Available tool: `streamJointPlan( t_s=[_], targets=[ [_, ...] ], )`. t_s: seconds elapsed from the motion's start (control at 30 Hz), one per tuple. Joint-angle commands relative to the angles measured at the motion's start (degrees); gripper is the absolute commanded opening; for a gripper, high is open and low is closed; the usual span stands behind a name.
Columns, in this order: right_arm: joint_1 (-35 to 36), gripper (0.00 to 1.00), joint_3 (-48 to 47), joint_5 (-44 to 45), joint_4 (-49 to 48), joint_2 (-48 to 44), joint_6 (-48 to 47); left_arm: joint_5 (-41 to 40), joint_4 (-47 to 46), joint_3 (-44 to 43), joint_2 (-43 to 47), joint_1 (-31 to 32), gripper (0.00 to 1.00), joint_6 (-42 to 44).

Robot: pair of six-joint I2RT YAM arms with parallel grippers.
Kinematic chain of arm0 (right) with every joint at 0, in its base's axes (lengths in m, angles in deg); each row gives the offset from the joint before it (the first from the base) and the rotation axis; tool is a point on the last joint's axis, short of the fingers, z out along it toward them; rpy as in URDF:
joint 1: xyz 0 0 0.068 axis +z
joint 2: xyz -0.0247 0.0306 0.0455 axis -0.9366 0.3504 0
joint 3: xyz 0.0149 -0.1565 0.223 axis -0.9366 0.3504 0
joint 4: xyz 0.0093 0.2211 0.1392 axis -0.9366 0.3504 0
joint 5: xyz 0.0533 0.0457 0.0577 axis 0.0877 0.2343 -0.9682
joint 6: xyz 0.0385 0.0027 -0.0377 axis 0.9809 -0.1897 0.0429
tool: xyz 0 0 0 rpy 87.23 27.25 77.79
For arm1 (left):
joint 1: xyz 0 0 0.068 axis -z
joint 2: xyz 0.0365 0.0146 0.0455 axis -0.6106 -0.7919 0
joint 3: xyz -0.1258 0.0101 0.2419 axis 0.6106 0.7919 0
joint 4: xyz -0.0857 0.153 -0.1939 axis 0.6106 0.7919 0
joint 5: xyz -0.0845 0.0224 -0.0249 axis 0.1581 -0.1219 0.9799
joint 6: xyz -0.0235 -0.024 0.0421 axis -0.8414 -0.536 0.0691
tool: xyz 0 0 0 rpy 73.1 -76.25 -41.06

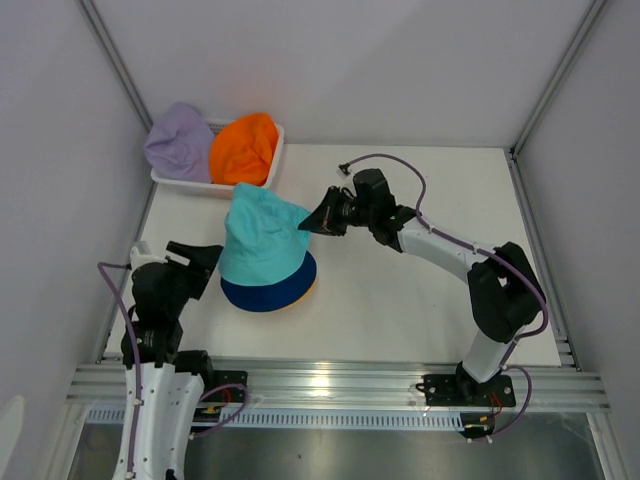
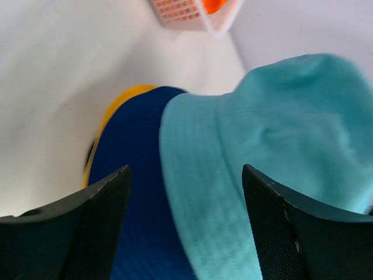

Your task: Stack the hats

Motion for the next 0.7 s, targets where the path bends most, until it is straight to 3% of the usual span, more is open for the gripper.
streamJointPlan(
  t_s=[0.0,0.2,0.4,0.53,0.63,0.67],
  targets=[
    [0.49,0.0,1.34,1.24,-1.0,-3.11,0.2,0.11,-5.8,1.12,2.54,-0.17,0.79,-9.02],
    [0.67,0.0,3.63,2.73,-3.02,-4.6,1.78,4.5,-10.11,4.73,2.1,-0.08,0.77,-15.28],
    [1.11,0.0,4.16,3.87,-3.63,-5.3,2.14,3.36,-5.54,2.35,2.63,-0.17,0.79,-15.1],
    [1.11,0.0,4.51,3.7,-4.34,-5.22,2.66,5.03,-10.1,4.55,2.28,0.01,0.72,-17.65],
    [1.28,0.0,4.51,3.87,-4.25,-5.3,2.75,5.12,-12.13,5.08,0.26,0.62,0.57,-17.92],
    [1.28,0.0,4.59,3.96,-4.16,-5.48,2.75,4.6,-12.57,4.91,0.08,0.97,0.41,-17.57]
  ],
)
